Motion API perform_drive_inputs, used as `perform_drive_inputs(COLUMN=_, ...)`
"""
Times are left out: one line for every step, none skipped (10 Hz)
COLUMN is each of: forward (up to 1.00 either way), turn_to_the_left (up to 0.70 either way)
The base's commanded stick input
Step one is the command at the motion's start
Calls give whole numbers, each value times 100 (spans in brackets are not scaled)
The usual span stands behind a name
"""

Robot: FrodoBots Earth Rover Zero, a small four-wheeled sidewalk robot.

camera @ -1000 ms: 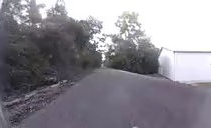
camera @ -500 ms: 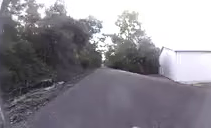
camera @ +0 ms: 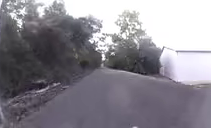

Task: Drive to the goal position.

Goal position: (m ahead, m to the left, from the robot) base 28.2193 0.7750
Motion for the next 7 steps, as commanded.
perform_drive_inputs(forward=70, turn_to_the_left=0)
perform_drive_inputs(forward=70, turn_to_the_left=0)
perform_drive_inputs(forward=70, turn_to_the_left=0)
perform_drive_inputs(forward=70, turn_to_the_left=0)
perform_drive_inputs(forward=70, turn_to_the_left=0)
perform_drive_inputs(forward=70, turn_to_the_left=0)
perform_drive_inputs(forward=70, turn_to_the_left=0)
